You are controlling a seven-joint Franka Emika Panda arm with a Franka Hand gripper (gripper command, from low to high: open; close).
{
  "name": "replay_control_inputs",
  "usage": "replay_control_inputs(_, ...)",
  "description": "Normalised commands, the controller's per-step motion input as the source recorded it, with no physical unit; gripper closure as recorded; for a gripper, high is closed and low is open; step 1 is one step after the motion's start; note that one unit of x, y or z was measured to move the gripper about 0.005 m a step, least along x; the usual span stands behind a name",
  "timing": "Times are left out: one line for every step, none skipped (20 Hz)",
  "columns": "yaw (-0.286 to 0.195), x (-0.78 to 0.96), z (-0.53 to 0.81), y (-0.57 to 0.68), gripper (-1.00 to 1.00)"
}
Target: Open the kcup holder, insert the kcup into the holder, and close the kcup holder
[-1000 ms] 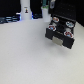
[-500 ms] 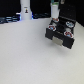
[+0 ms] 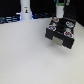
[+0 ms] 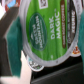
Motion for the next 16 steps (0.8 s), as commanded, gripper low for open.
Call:
replay_control_inputs(0.087,0.00,-0.14,0.43,1.00)
replay_control_inputs(0.087,0.03,-0.14,0.43,1.00)
replay_control_inputs(0.091,0.04,-0.16,0.39,1.00)
replay_control_inputs(0.089,0.06,-0.17,0.36,1.00)
replay_control_inputs(0.083,0.08,-0.18,0.34,1.00)
replay_control_inputs(0.082,0.06,-0.20,0.30,1.00)
replay_control_inputs(0.076,0.09,-0.18,0.30,1.00)
replay_control_inputs(0.051,0.08,-0.26,0.24,1.00)
replay_control_inputs(0.052,0.10,-0.23,0.22,1.00)
replay_control_inputs(0.038,0.02,-0.22,0.10,1.00)
replay_control_inputs(0.034,0.03,-0.22,0.10,1.00)
replay_control_inputs(0.038,0.09,-0.22,0.12,1.00)
replay_control_inputs(0.036,0.08,-0.22,0.14,1.00)
replay_control_inputs(0.032,0.09,-0.22,0.13,1.00)
replay_control_inputs(0.027,0.08,-0.24,0.08,1.00)
replay_control_inputs(0.021,0.06,-0.26,0.03,1.00)
